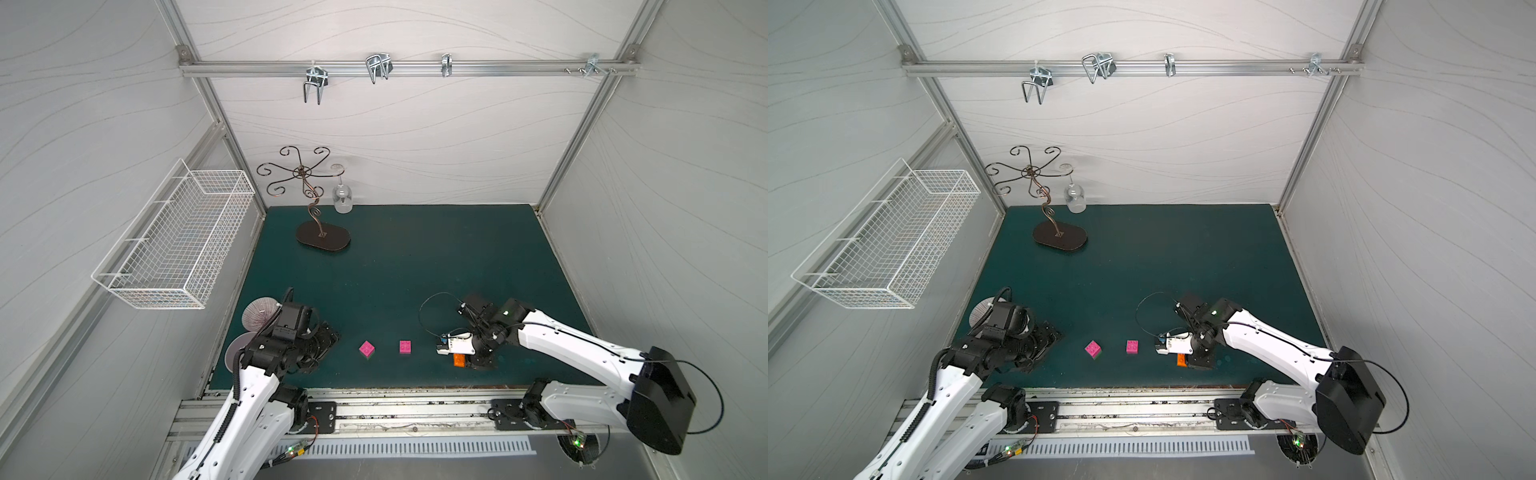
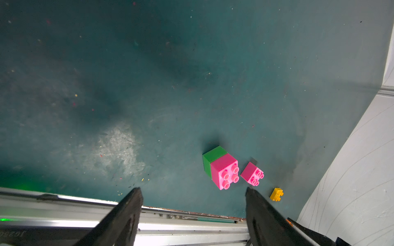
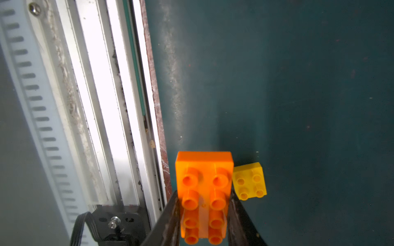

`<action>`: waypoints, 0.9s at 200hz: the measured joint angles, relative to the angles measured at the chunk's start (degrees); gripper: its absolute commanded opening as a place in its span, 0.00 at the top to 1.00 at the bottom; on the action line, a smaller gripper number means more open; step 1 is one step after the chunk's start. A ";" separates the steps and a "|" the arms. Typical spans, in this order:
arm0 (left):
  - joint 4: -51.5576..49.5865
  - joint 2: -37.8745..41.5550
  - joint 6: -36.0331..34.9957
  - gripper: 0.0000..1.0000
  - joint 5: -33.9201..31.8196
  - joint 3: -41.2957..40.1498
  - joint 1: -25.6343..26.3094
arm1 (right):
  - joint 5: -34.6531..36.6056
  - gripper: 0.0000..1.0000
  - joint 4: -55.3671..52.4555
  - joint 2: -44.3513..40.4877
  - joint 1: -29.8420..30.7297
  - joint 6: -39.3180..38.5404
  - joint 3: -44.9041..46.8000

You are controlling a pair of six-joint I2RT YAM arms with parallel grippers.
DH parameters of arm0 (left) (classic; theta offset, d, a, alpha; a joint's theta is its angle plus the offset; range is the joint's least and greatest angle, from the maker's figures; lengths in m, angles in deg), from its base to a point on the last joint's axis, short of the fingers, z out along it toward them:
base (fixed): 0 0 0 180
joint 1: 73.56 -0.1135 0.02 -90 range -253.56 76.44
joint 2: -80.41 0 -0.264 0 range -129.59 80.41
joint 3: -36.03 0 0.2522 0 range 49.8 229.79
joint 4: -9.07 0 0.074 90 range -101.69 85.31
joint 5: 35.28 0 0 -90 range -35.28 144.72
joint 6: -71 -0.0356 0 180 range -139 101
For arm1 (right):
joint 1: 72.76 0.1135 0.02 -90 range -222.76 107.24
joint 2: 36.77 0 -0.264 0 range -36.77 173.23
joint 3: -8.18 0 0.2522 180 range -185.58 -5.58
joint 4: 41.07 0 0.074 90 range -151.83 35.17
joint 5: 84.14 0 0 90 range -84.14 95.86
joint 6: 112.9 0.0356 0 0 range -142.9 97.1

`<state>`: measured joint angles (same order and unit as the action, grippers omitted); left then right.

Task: Assemble the letter r with lego
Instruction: Assemble the lego brick with the lego brick.

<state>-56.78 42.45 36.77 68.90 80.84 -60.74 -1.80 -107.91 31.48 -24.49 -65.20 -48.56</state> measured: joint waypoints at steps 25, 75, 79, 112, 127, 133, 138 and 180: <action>0.15 0.35 0.35 0.21 0.00 -0.13 0.00 | -0.42 1.00 1.55 0.11 -0.20 -1.25 1.44; 0.17 0.48 0.63 0.21 -0.02 -0.17 0.00 | 0.07 1.00 6.27 1.77 -1.70 -6.25 2.21; 0.15 0.52 0.63 0.21 -0.02 -0.17 0.00 | 0.11 1.00 6.69 1.92 -1.92 -6.71 2.21; 0.13 1.18 0.92 0.21 -0.02 -0.17 0.00 | 0.74 1.00 9.25 3.87 -2.56 -9.68 2.12; 0.11 1.55 1.03 0.21 -0.04 -0.17 0.00 | 1.27 1.00 10.16 4.68 -2.56 -10.38 2.12; 0.11 1.68 1.05 0.21 -0.04 -0.17 0.00 | 1.44 1.00 10.51 4.96 -2.56 -10.71 2.12; 0.09 1.77 1.05 0.21 -0.04 -0.17 0.00 | 1.57 1.00 10.78 5.16 -2.56 -10.91 2.12; 0.07 1.95 1.27 0.21 -0.04 -0.33 0.00 | 3.10 1.00 12.20 6.01 -2.62 -12.33 2.12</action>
<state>-56.72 44.40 38.03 68.85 80.51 -60.74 1.30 -95.72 37.49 -27.11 -77.53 -46.44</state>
